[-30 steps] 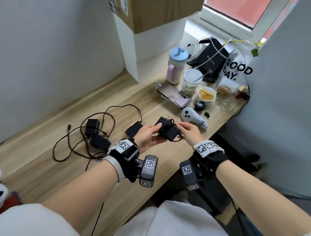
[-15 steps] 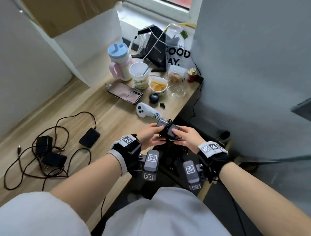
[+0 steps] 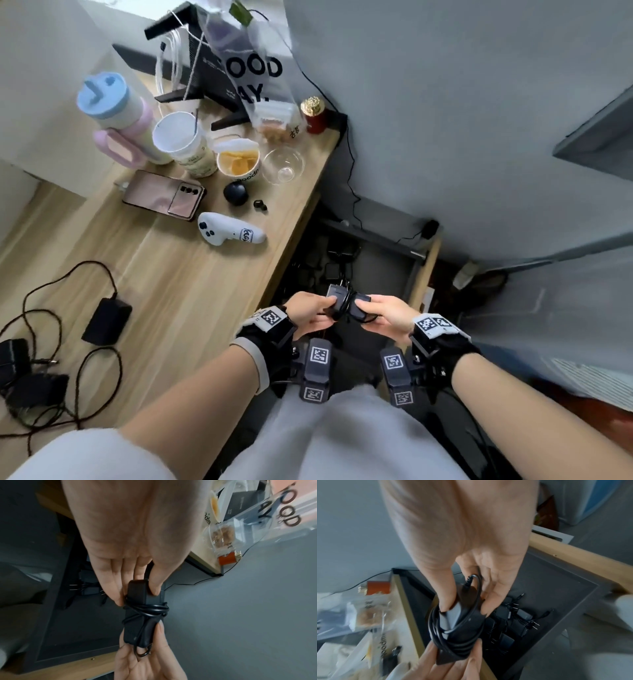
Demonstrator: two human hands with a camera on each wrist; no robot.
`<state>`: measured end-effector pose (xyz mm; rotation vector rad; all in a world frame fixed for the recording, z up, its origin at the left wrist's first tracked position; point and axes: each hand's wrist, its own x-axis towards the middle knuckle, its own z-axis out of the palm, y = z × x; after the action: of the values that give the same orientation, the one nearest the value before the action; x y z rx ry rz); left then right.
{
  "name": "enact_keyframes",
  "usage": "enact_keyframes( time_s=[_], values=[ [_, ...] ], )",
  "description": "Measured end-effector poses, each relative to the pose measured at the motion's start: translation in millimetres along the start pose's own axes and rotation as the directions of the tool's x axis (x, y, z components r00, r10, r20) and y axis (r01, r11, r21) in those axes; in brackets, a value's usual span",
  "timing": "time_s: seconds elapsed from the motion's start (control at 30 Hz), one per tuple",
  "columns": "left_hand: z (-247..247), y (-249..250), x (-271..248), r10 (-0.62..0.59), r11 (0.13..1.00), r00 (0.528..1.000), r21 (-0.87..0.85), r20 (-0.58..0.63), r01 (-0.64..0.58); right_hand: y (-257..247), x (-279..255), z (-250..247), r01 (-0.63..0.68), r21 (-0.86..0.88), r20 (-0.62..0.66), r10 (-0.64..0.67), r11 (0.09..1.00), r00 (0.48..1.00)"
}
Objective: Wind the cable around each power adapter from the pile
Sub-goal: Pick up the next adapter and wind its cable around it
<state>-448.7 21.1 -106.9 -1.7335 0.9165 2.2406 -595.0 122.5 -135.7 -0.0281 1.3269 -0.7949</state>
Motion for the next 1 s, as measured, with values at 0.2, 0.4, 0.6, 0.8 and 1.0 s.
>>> enact_keyframes(
  time_s=[0.2, 0.4, 0.6, 0.8, 1.0],
  values=[
    [0.5, -12.1, 40.1, -0.026, 0.997, 0.995, 0.068, -0.098, 0.033, 29.7, 28.5, -11.5, -0.042, 0.106, -0.021, 0.045, 0.994, 0.999],
    [4.0, -37.8, 86.5, -0.050, 0.965, 0.993, 0.253, -0.109, 0.076, 71.8, 71.5, -26.8, -0.073, 0.069, -0.114, 0.081, 0.995, 0.990],
    [0.4, -72.1, 131.9, -0.155, 0.944, 0.986, 0.286, -0.062, 0.166, 116.4, 116.5, -45.1, -0.098, -0.013, -0.254, 0.091, 0.995, 0.963],
    [-0.1, -80.9, 160.8, -0.156, 0.938, 0.987, 0.309, -0.027, 0.157, 133.0, 144.9, -43.4, -0.122, -0.129, -0.345, 0.071, 0.984, 0.936],
    [1.9, -84.7, 173.1, -0.165, 0.942, 0.985, 0.285, -0.058, 0.175, 132.5, 155.3, -44.1, -0.164, -0.217, -0.391, 0.069, 0.962, 0.918]
  ],
)
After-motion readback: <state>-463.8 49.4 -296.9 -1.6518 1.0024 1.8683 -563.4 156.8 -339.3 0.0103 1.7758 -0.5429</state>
